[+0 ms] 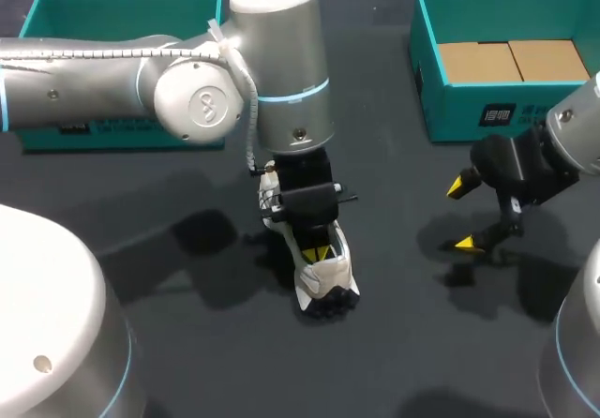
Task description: Take the shoe out of the shoebox, open the shoe tongue, remove and reinsert the insole, then place the shoe into the shoebox
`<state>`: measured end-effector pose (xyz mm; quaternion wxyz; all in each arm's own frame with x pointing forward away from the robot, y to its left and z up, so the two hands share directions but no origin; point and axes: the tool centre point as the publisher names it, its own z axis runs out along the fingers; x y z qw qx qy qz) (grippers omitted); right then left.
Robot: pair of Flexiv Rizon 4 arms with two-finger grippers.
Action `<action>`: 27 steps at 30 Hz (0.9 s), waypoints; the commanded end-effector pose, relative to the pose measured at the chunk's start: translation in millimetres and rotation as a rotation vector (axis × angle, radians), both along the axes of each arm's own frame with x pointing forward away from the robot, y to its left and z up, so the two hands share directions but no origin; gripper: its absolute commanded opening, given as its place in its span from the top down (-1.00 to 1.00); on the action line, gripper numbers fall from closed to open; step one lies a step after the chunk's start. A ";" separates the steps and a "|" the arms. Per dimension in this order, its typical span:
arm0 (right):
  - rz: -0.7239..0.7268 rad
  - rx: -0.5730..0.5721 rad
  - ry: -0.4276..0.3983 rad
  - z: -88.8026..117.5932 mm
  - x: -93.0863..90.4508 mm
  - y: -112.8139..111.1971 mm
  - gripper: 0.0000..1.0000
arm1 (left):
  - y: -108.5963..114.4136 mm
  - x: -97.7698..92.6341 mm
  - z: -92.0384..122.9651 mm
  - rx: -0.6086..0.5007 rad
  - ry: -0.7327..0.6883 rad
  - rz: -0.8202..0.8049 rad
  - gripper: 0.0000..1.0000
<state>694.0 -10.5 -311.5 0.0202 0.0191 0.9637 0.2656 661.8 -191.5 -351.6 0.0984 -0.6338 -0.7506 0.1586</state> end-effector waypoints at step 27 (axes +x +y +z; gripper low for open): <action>-0.001 -0.002 -0.002 -0.2 -1.1 0.3 -1.00 | 1.7 15.0 -11.6 0.199 -0.187 -0.002 1.00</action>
